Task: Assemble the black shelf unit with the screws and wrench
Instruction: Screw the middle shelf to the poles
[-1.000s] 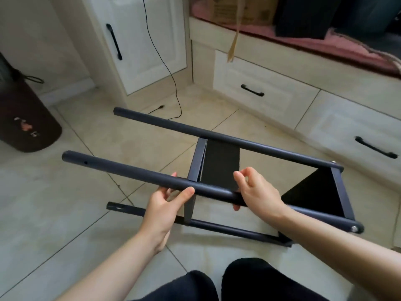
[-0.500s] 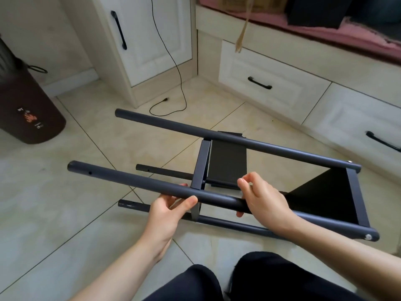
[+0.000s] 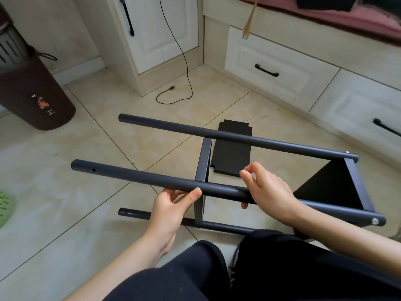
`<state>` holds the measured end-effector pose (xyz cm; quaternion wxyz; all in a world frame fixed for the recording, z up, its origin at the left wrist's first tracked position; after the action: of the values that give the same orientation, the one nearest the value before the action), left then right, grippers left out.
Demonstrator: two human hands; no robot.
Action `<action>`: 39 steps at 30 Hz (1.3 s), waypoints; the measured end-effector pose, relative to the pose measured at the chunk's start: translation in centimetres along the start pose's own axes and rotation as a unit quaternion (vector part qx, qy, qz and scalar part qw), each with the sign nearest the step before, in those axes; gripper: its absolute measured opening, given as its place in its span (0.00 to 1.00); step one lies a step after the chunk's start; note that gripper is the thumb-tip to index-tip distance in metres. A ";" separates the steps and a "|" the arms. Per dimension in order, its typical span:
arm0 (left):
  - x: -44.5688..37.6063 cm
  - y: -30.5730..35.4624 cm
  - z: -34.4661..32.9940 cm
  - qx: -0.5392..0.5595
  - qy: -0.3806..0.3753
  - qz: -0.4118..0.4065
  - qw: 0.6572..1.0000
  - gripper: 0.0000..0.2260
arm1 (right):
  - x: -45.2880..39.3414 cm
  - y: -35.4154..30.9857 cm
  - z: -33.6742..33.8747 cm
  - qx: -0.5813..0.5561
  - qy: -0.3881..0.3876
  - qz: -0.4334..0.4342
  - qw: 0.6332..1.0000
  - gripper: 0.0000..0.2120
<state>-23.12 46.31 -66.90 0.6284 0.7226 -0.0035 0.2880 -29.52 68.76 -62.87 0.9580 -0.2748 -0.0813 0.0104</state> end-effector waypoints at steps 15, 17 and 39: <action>-1.7 1.4 -2.7 -0.079 0.027 0.011 0.996 0.21 | -3.4 1.3 0.7 0.012 0.054 0.016 0.998 0.09; -1.9 2.1 -2.3 -0.165 0.055 -0.006 0.985 0.20 | -3.6 1.3 0.7 0.021 0.068 0.024 0.997 0.09; -7.4 9.7 -4.0 -0.595 -0.279 -0.277 0.701 0.45 | -6.4 0.2 0.5 -0.016 -0.068 0.002 0.998 0.15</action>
<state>-34.56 45.28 -61.07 0.9492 0.2136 -0.1495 -0.1761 -35.91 68.84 -63.51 0.9456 -0.2890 -0.1462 0.0293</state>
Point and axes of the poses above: each hand's wrist, its own x-axis away from the middle knuckle, its own z-axis out of the back of the hand, y = z × x, the point moved 3 cm from there along -x, towards the middle knuckle, and after that the axes turned 10 degrees about y, right-handed, at the moved point
